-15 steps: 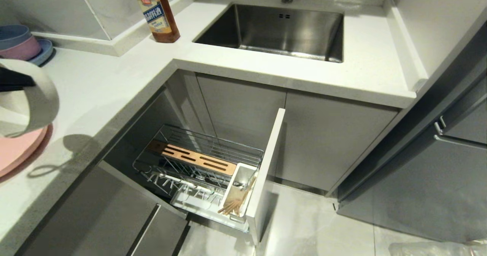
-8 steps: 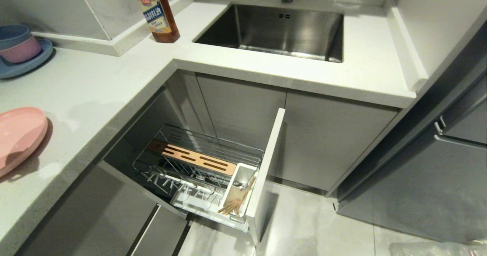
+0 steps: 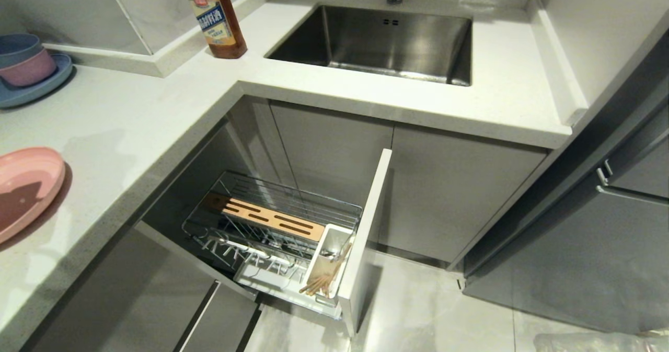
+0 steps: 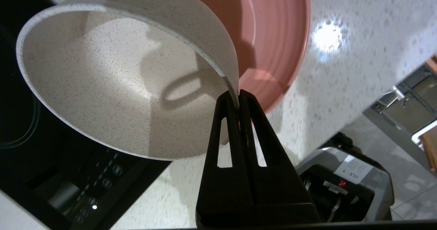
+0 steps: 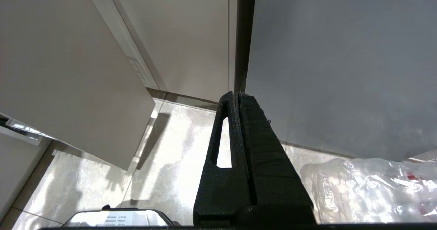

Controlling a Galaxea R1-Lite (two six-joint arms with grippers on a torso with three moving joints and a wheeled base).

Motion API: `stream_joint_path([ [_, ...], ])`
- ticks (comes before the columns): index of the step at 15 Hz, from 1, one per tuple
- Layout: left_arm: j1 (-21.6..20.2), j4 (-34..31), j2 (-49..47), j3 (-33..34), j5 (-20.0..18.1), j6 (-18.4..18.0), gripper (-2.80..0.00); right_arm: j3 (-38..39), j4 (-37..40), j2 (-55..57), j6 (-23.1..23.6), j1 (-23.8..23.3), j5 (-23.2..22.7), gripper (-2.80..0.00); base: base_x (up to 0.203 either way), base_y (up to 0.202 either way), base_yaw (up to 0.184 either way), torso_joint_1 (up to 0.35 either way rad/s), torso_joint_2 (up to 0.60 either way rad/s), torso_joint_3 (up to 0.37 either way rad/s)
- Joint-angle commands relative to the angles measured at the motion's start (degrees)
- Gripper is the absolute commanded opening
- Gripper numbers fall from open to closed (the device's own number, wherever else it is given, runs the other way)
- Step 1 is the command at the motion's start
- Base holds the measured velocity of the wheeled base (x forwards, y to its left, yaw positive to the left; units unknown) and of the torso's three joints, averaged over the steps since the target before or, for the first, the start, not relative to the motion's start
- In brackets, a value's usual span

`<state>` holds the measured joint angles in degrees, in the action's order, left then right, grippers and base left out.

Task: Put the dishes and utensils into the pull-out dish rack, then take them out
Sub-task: Take the bowl out of the cupboard

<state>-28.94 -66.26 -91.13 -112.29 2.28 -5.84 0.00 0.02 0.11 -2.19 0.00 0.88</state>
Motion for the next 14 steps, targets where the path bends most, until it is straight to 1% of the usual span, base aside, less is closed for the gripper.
stream_joint_path([
  [1,-0.7,0.2,-2.8,0.0,-0.8,0.0,-2.80,0.2,0.0,0.0,0.0,0.0,0.0,-2.80,0.000,0.000,0.000,0.000,0.00,0.000],
  [6,-0.6,-1.1,-3.5,0.1,-1.1,0.0,-2.80,0.2,0.0,0.0,0.0,0.0,0.0,-2.80,0.000,0.000,0.000,0.000,0.00,0.000],
  [14,-0.8,-1.2,-4.1,0.1,-1.6,0.2,-2.80,0.2,0.0,0.0,0.0,0.0,0.0,-2.80,0.000,0.000,0.000,0.000,0.00,0.000],
])
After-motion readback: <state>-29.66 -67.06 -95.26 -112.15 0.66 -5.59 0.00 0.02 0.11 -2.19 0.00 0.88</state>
